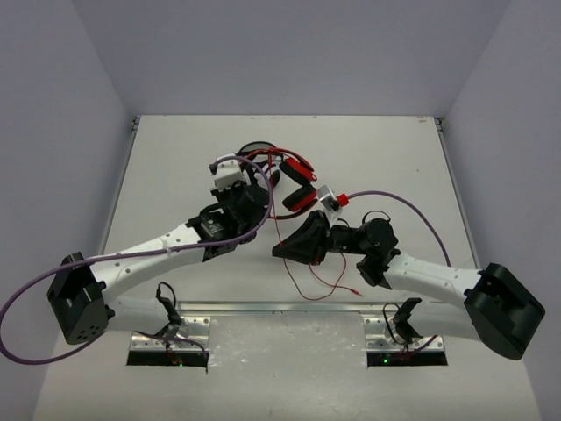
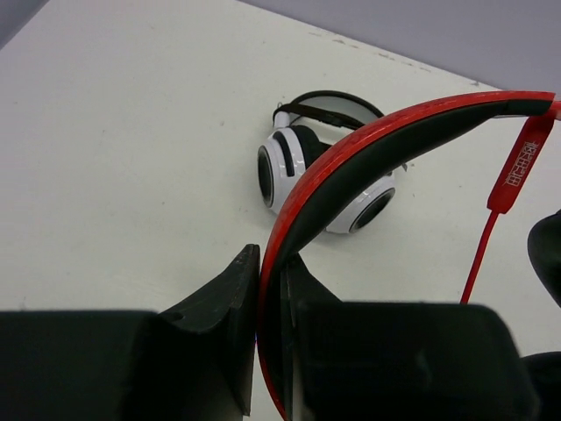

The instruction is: Wrap the headphones

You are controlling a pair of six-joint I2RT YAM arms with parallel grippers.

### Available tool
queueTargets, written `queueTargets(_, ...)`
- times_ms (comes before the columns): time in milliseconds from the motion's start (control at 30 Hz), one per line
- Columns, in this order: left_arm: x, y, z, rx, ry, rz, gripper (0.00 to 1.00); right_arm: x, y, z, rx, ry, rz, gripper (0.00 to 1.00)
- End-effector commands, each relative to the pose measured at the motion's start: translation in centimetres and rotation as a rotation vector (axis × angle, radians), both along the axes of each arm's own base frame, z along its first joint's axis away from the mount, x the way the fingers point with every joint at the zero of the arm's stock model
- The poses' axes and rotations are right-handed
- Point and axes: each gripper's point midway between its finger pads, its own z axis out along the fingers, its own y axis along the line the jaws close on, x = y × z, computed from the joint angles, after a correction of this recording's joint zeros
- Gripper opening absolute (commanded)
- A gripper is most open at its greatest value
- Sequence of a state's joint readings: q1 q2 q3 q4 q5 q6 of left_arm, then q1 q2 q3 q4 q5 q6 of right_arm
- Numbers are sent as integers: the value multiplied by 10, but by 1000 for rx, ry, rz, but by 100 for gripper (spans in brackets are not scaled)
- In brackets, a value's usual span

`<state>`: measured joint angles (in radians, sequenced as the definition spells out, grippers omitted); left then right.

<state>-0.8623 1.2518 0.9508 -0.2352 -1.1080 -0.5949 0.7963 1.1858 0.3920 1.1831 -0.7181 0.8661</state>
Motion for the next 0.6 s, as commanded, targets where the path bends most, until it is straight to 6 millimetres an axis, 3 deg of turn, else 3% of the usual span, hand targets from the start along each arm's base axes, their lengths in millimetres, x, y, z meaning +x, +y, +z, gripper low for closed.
queueTargets(0,7,6,5,-99,-82,91,0,-17,-3,36,72,-73,75,10)
queueTargets(233,7,4,-31,-62,-14,85,0,-14,-6,44,50,-85,36,10)
queueTargets(367,8,9,-49,-21,29,100,0,-2,-3,42,-76,-85,-27,11)
queueTargets(433,7,10,-57,-26,44,84,0,5,-4,42,-115,-138,-68,9)
queueTargets(467,7,10,-59,-27,48,76,0,8,-7,43,-148,-134,-96,2)
queueTargets(567,8,4,-67,-15,67,11,0,15,-13,47,-204,-203,-147,1)
